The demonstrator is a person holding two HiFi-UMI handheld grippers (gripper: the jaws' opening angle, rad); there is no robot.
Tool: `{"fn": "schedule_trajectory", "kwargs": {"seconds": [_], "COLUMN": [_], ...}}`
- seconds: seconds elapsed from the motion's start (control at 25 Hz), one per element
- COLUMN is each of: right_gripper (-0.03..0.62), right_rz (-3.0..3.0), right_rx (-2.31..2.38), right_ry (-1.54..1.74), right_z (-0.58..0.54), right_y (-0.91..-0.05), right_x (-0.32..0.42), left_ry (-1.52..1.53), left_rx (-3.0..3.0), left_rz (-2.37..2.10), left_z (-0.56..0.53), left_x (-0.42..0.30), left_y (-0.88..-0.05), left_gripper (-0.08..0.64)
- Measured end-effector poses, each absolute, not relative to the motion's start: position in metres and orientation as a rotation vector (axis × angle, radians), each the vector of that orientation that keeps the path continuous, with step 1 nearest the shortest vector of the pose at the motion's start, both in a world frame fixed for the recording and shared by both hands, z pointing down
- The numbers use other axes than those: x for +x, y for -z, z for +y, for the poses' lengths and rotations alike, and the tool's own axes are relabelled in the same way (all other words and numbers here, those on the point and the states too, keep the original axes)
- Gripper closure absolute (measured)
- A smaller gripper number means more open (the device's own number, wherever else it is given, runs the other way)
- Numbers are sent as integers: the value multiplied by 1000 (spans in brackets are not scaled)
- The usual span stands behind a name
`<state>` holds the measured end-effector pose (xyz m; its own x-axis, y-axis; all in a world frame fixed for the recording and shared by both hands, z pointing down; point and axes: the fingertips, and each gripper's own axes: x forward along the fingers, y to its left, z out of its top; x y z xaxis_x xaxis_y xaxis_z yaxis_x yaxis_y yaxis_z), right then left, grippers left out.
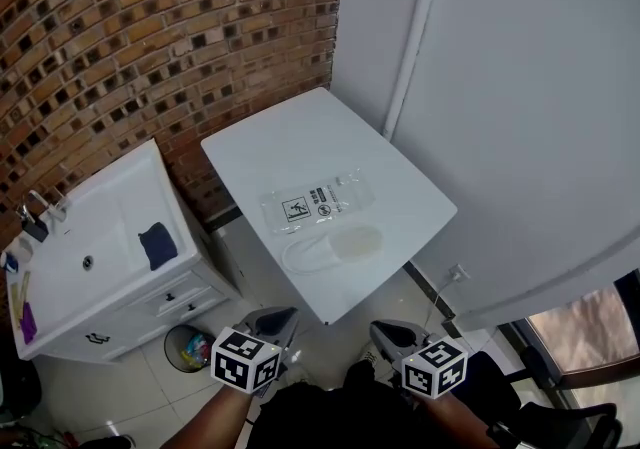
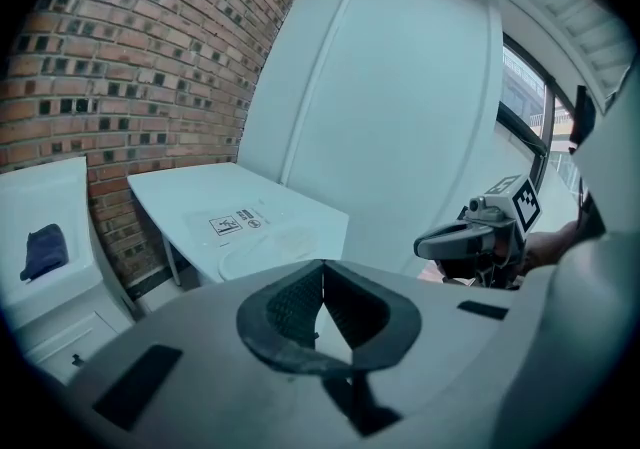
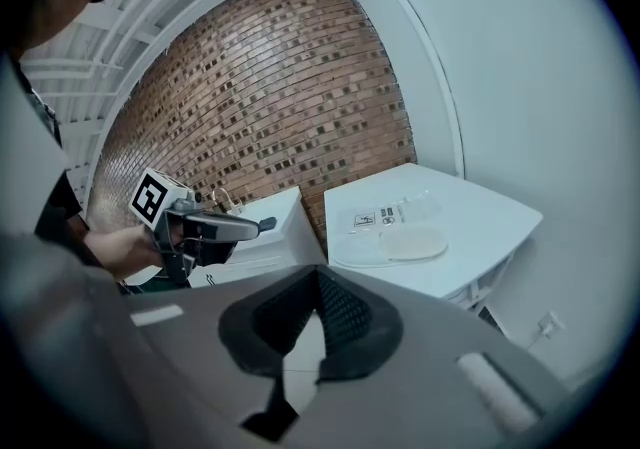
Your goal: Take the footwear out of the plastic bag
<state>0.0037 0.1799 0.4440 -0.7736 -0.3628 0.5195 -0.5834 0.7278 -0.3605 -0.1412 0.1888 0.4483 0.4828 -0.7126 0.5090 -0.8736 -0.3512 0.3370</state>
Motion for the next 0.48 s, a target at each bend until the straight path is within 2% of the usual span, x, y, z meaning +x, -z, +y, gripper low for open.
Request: {"fn": "schedule_trajectory", "kwargs": {"seconds": [0.48], "right_gripper": [592], "right_rz": [-2517], "right_rx": [733], "right_ry": [-705], "right_z": [184], "right_y": [-438], "right_x": [5], "left_ry": [-361], "left_rx": [2179], "left_rz": [-1301], "left_z": [186], "left_x": [-141], "left_y": [-444], "left_gripper": [552]}}
